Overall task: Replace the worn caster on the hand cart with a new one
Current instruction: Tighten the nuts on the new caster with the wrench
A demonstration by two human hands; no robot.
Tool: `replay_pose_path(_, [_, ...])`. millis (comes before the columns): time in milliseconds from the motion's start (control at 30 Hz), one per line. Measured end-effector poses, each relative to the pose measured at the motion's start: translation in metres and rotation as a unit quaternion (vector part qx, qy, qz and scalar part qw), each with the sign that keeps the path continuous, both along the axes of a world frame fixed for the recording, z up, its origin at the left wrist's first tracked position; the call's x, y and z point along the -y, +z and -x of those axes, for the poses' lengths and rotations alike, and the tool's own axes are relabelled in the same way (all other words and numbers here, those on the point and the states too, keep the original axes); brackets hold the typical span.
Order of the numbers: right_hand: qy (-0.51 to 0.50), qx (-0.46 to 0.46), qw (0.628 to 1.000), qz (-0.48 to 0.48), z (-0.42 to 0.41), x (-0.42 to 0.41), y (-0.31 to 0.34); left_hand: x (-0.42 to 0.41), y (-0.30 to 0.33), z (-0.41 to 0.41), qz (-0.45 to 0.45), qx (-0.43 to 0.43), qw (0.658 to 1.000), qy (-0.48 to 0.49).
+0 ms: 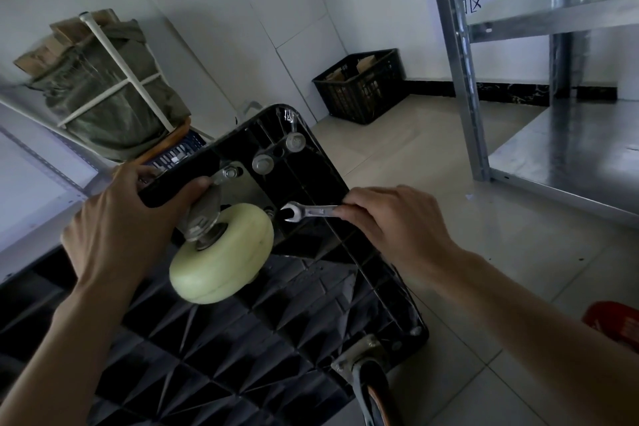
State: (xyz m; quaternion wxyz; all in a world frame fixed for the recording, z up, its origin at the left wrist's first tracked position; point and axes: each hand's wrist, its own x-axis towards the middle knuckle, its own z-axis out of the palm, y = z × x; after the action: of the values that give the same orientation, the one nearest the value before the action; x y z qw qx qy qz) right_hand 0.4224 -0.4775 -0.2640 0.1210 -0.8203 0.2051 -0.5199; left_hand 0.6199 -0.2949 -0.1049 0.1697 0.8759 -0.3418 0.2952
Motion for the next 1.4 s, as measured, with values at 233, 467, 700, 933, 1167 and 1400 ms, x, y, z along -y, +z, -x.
replay_pose_path(233, [0.058, -0.132, 0.981, 0.13, -0.023, 0.021, 0.055, 0.0, 0.0, 0.002, 0.001, -0.012, 1.0, -0.003])
replay_pose_path(467, [0.041, -0.211, 0.949, 0.23, -0.018, 0.03, 0.1, -0.001, 0.0, 0.003, 0.009, -0.024, 1.0, -0.009])
replay_pose_path(700, [0.045, -0.21, 0.948, 0.236, -0.01, 0.04, 0.113, 0.0, -0.003, -0.002, 0.029, -0.051, 0.998, -0.025])
replay_pose_path(933, [0.096, -0.197, 0.957, 0.192, -0.012, 0.043, 0.105, -0.001, -0.004, -0.009, 0.033, -0.041, 0.998, -0.03])
replay_pose_path(1167, [0.127, -0.193, 0.96, 0.159, -0.015, 0.047, 0.089, -0.001, -0.005, -0.013, 0.046, -0.052, 0.997, -0.043])
replay_pose_path(1400, [0.106, -0.136, 0.985, 0.017, -0.022, 0.022, 0.018, 0.0, -0.006, -0.014, 0.048, -0.045, 0.997, -0.041])
